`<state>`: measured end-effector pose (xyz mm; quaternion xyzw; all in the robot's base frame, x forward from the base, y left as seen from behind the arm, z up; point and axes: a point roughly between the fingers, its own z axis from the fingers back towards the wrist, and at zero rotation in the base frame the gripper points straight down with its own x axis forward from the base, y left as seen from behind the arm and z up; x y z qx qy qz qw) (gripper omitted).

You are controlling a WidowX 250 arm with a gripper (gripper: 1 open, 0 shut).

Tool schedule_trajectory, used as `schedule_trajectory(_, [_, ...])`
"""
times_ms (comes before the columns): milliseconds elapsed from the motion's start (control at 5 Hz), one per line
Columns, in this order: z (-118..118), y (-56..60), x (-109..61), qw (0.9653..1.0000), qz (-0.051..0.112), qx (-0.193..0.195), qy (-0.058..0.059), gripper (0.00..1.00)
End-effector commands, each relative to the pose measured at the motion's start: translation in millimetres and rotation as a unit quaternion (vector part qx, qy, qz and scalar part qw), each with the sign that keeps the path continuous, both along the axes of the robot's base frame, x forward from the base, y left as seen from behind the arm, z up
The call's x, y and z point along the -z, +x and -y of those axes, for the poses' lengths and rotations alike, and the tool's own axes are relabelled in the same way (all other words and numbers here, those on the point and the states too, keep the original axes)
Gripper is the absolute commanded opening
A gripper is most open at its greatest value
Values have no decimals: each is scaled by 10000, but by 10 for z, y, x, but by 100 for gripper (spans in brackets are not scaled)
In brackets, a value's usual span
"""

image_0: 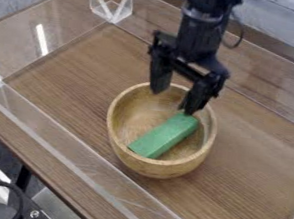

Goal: Remove the green block from inside the brown bowl and put it on the table

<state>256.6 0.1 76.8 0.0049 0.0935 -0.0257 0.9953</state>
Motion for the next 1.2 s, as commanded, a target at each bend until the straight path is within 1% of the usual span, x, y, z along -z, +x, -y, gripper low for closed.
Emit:
schedule_trajectory(0, [-48, -15, 7, 9995, 294, 69, 16, 100])
schedule_trajectory(200, [-49, -37, 121, 9996, 271, 126, 13, 100])
schedule_trajectory(400, [-48, -35, 204, 9996, 227, 173, 15, 100])
schedule_trajectory(1000, [-31, -9, 352, 9997, 113, 232, 11, 100])
